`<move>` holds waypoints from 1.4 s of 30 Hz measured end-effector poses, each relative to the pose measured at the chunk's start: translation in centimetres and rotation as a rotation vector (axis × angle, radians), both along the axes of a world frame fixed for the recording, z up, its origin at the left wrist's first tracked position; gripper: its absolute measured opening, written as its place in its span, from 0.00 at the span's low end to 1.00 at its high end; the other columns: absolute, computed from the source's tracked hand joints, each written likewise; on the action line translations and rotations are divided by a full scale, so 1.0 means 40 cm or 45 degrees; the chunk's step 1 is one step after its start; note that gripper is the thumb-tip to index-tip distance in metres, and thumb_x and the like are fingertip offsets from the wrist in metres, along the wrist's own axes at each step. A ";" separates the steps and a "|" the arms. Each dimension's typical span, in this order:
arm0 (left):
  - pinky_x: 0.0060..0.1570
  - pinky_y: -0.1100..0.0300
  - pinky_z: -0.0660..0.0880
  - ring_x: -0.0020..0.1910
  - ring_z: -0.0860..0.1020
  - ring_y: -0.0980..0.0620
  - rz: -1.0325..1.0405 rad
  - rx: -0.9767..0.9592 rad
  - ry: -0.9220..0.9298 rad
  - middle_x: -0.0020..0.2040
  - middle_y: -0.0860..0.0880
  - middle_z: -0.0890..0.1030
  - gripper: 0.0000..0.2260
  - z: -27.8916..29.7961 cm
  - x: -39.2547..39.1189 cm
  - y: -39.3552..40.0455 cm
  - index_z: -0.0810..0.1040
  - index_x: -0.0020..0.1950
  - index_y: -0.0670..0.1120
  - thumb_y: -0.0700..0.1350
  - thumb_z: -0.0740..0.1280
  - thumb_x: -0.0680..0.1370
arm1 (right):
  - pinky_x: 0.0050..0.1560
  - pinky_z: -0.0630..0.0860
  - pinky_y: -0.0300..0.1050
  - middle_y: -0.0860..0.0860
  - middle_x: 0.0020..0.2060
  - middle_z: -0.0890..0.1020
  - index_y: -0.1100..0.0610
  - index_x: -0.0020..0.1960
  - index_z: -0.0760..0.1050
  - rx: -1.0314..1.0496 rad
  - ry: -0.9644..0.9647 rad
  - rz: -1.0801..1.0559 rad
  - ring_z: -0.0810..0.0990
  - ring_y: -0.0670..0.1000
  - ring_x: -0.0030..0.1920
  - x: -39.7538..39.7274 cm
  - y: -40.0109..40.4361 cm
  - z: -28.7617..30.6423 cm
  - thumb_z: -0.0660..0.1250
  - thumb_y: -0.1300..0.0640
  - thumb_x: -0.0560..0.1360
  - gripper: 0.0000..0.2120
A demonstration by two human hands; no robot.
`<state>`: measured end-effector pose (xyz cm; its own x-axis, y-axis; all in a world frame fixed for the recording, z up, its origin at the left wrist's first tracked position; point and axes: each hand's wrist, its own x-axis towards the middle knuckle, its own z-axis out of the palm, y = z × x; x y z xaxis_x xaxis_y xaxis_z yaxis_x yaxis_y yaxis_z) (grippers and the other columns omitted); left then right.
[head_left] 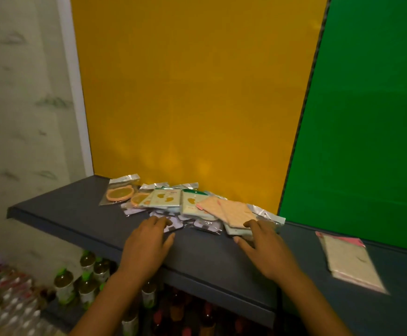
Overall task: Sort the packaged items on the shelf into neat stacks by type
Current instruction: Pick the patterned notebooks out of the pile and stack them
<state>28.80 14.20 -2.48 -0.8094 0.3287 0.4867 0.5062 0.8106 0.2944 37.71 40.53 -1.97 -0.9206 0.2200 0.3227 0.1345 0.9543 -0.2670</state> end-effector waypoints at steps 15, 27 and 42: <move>0.54 0.58 0.75 0.58 0.74 0.54 0.155 0.130 -0.138 0.61 0.53 0.75 0.16 -0.031 -0.216 -0.170 0.72 0.64 0.54 0.56 0.63 0.78 | 0.58 0.72 0.45 0.47 0.67 0.71 0.46 0.68 0.65 -0.075 0.048 0.204 0.71 0.49 0.64 -0.332 -0.171 0.014 0.59 0.37 0.77 0.23; 0.49 0.53 0.77 0.52 0.78 0.51 0.217 0.245 -0.306 0.57 0.50 0.79 0.16 -0.003 -0.472 -0.046 0.73 0.61 0.52 0.57 0.64 0.76 | 0.63 0.72 0.45 0.47 0.68 0.70 0.48 0.70 0.63 -0.105 0.072 0.197 0.70 0.48 0.66 -0.593 -0.156 -0.008 0.58 0.40 0.79 0.23; 0.56 0.55 0.73 0.60 0.75 0.49 0.088 0.033 -0.641 0.63 0.47 0.74 0.32 -0.054 -0.671 -0.042 0.69 0.67 0.47 0.65 0.68 0.70 | 0.59 0.73 0.47 0.48 0.62 0.73 0.49 0.65 0.68 -0.210 0.084 -0.038 0.72 0.48 0.59 -0.696 -0.198 -0.052 0.59 0.42 0.79 0.18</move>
